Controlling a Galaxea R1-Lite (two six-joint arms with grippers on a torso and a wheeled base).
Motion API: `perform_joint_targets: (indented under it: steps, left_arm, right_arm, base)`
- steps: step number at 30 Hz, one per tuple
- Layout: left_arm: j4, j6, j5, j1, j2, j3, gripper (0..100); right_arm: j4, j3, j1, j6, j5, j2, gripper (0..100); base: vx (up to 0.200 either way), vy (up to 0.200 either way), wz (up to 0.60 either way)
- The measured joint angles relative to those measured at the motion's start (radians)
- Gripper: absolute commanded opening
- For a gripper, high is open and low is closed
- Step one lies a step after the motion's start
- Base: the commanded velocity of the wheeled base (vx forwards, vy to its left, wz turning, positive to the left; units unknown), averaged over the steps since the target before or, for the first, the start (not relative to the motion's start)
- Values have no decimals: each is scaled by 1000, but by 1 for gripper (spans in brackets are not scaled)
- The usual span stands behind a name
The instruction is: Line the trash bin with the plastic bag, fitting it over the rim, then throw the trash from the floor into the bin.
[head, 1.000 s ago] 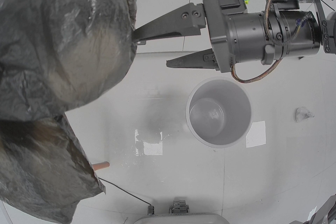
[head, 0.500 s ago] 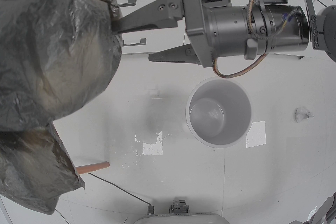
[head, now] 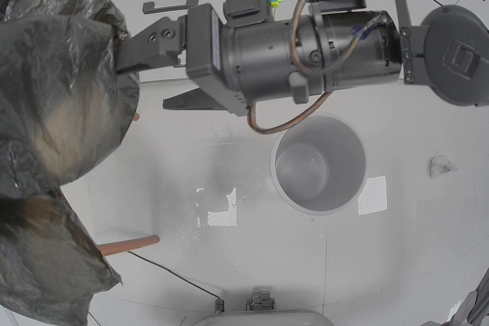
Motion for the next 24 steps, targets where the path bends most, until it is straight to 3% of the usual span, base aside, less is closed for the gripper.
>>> perform_joint_targets:
  steps: [7, 8, 24]
  left_arm:
    - [0, 1, 0, 1, 0, 0, 0]
    - [0, 1, 0, 1, 0, 0, 0]
    - [0, 5, 5, 11, 1, 6, 0]
  right_arm:
    - [2, -4, 24, -4, -1, 43, 100]
    - [2, -5, 27, -10, -2, 47, 0]
    - [53, -5, 26, -4, 0, 59, 0]
  base:
    - [0, 0, 0]
    - [0, 0, 0]
    - [0, 0, 0]
